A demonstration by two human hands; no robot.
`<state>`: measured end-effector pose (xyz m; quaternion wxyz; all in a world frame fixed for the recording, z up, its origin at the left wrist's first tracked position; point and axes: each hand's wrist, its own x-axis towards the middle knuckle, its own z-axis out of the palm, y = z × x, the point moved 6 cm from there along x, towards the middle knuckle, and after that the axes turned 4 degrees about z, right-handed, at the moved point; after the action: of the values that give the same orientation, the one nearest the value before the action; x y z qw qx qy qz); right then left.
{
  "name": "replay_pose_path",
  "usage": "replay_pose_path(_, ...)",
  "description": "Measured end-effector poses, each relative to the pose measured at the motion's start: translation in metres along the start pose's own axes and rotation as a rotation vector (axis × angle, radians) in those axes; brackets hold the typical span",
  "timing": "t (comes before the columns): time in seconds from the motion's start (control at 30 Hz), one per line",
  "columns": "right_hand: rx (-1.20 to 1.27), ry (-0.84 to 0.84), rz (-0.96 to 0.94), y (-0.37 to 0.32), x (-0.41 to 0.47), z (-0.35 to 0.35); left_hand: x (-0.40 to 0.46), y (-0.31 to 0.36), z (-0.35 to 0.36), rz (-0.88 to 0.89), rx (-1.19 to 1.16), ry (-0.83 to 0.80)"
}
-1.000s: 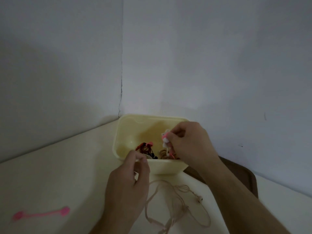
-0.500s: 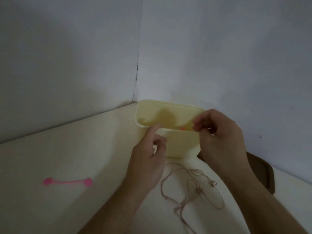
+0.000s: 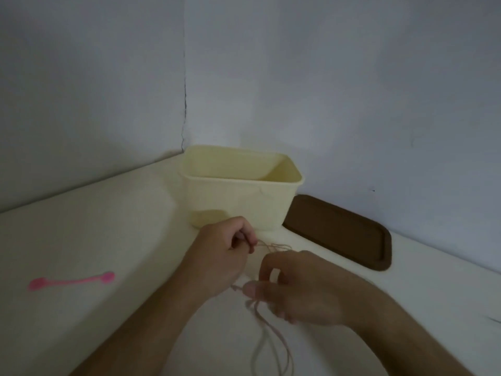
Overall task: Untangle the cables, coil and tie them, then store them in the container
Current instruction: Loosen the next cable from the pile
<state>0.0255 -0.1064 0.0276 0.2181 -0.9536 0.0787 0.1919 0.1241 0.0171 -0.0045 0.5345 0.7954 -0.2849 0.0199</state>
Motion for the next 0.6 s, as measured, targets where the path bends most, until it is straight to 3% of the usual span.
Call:
replay_pose_path(0.13, -0.131, -0.032, -0.029, 0.003, -0.002, 0.006, -0.001, 0.004, 0.007, 0.0, -0.166, -0.094)
replay_pose_path(0.3, 0.261, 0.425, -0.173, 0.014, -0.009, -0.052, -0.01, 0.022, 0.025, 0.034, -0.513, -0.342)
replay_pose_path(0.43, 0.469, 0.573, -0.223, 0.024, -0.019, -0.074, -0.005, 0.023, 0.015, 0.041, -0.45, -0.19)
replay_pose_path(0.6, 0.228, 0.724, -0.138, 0.04, -0.028, -0.094, -0.002, 0.027, -0.003, 0.065, -0.506, -0.016)
